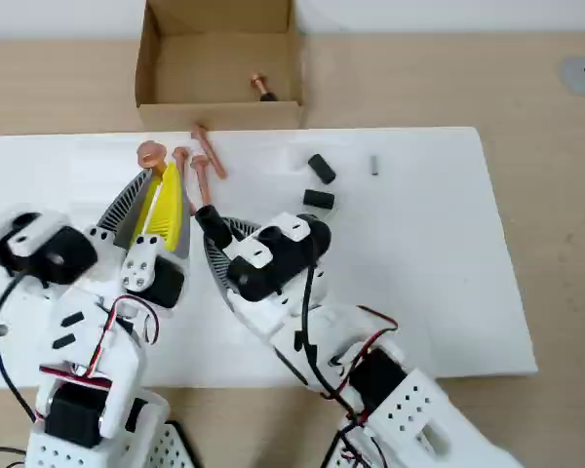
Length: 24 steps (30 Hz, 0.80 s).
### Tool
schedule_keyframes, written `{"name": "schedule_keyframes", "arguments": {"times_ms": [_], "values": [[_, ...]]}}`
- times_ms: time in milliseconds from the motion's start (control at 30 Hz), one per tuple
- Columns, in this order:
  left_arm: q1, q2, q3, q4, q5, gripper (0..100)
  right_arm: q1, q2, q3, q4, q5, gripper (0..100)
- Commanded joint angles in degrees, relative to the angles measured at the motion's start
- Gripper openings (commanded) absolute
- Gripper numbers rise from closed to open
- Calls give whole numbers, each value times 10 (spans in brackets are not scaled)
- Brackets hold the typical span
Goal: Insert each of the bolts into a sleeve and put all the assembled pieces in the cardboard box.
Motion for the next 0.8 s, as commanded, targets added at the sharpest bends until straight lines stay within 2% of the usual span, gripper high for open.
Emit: {"name": "schedule_keyframes", "arguments": {"times_ms": [0,267,467,667,767], "values": [[-3,4,-13,-17,19,2,-5,-15,-28,-6,0,9],[-3,3,-40,-17,19,2,-5,-15,-43,-30,8,9],[-2,3,-87,-18,18,2,-4,-15,-36,-98,81,9],[-3,4,-133,-21,16,3,-8,-15,36,-240,177,9],[-3,5,-135,-23,16,3,-17,-15,78,-286,197,9]]}}
